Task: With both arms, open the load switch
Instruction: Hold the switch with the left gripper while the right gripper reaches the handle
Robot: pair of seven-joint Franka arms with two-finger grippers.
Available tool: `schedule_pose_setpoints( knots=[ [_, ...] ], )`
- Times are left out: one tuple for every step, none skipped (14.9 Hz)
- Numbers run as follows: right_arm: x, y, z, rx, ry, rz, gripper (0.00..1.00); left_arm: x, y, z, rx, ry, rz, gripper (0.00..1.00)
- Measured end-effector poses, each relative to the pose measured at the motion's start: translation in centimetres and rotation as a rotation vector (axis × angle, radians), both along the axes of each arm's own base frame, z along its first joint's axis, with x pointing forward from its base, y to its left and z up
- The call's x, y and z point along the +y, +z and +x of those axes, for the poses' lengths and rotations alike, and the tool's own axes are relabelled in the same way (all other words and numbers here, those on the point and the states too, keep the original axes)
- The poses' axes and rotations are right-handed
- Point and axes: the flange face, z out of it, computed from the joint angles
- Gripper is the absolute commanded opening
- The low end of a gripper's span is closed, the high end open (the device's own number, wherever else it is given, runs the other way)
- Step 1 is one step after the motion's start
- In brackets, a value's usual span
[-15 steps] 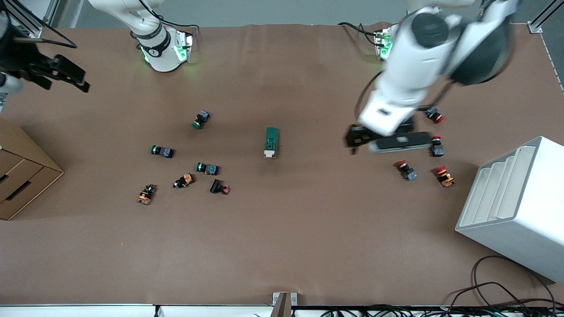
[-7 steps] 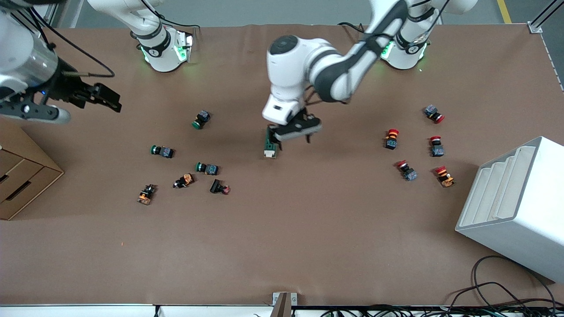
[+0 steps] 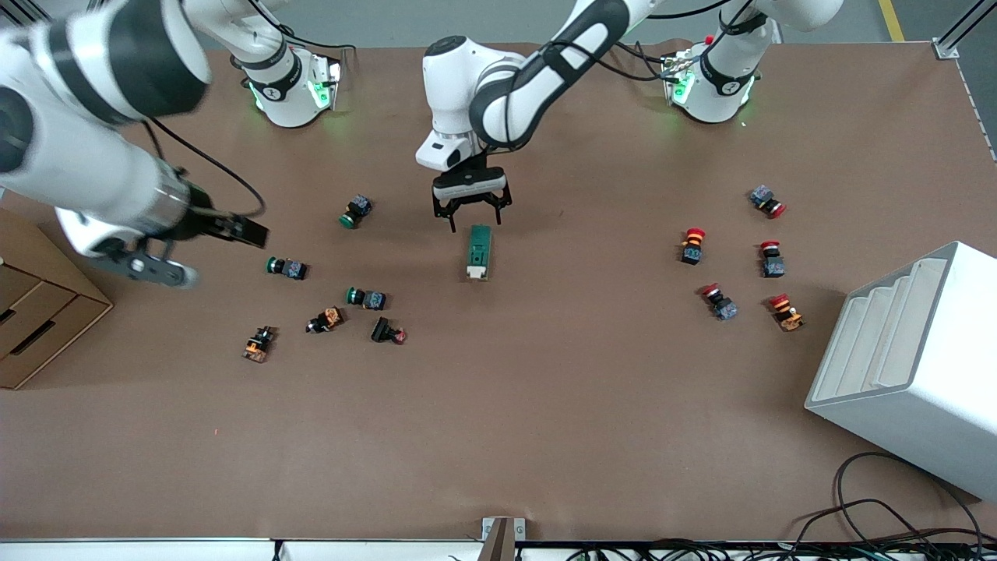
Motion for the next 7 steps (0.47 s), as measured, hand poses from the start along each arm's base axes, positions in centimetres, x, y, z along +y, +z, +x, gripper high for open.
schedule_pose_setpoints(
  knots=[
    [1.4,-1.4,0.2,0.013,-0.048,-0.019,1.00,0.1,-1.3,-0.8,-0.025,-0.016,0.016,0.97],
    [2.7,-2.6,0.3,0.020,-0.108,-0.039,1.00,0.3,-2.7,-1.7,-0.049,-0.030,0.031,0.97],
    [4.1,-3.8,0.3,0.026,-0.177,-0.062,1.00,0.4,-4.3,-2.5,-0.072,-0.037,0.038,0.97],
    [5.7,-4.9,0.2,0.030,-0.236,-0.084,1.00,0.5,-5.7,-3.4,-0.095,-0.039,0.038,0.97],
    [7.4,-5.9,0.1,0.028,-0.281,-0.101,1.00,0.5,-7.1,-4.3,-0.117,-0.042,0.034,0.97],
    [9.1,-6.9,-0.2,0.025,-0.315,-0.115,1.00,0.5,-8.1,-5.0,-0.134,-0.056,0.035,0.97],
    [10.6,-8.0,-0.5,0.026,-0.349,-0.132,1.00,0.5,-9.0,-5.8,-0.147,-0.084,0.044,0.97]
  ],
)
